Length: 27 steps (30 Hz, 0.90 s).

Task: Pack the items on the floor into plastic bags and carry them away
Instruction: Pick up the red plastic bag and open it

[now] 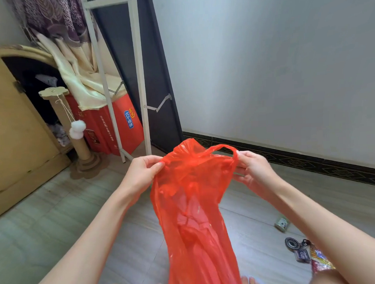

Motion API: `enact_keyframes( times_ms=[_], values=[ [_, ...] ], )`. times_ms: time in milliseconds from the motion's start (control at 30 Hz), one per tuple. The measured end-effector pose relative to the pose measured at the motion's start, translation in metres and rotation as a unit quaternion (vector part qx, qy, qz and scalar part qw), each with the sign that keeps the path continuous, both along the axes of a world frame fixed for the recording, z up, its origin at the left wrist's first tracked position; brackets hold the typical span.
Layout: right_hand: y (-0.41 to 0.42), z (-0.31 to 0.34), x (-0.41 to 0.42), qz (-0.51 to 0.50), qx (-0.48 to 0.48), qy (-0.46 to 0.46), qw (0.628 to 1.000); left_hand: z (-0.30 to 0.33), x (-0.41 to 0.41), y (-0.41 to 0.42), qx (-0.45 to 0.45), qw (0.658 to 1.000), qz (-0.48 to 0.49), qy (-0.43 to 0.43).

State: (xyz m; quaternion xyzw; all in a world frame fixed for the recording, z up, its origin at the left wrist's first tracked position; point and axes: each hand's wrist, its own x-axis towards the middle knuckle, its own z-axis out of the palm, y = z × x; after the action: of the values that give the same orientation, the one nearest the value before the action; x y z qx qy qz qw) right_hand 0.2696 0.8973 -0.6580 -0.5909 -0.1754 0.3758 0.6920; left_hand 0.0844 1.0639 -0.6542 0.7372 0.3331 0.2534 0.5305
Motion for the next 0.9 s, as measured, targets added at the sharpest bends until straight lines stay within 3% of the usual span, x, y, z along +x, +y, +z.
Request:
enact_keyframes(
  times_ms=[167, 300, 467, 600, 700, 800, 900],
  values=[
    [0.005, -0.004, 0.012, -0.087, -0.039, 0.045, 0.994, 0.003, 0.008, -0.010, 0.047, 0.998, 0.024, -0.017],
    [0.005, -0.004, 0.022, -0.123, -0.074, 0.083, 0.986, 0.004, 0.008, -0.009, 0.028, 0.999, 0.025, 0.001],
    [0.004, -0.006, 0.031, -0.066, -0.109, 0.161, 0.979, 0.003, 0.007, -0.006, -0.047, 0.998, 0.039, 0.014],
    [0.003, -0.007, 0.021, -0.051, -0.091, 0.006, 0.995, 0.001, 0.006, -0.002, -0.150, 0.983, 0.094, -0.042],
    [0.000, -0.014, 0.010, 0.001, -0.152, -0.105, 0.983, 0.004, 0.006, -0.001, -0.211, 0.965, 0.113, -0.105],
    [-0.003, -0.026, 0.005, 0.055, -0.228, -0.147, 0.961, 0.008, 0.006, -0.001, -0.227, 0.961, 0.103, -0.122],
    [-0.003, -0.030, 0.008, 0.035, -0.219, -0.151, 0.963, 0.008, 0.005, 0.001, -0.250, 0.957, 0.077, -0.125]
  ],
)
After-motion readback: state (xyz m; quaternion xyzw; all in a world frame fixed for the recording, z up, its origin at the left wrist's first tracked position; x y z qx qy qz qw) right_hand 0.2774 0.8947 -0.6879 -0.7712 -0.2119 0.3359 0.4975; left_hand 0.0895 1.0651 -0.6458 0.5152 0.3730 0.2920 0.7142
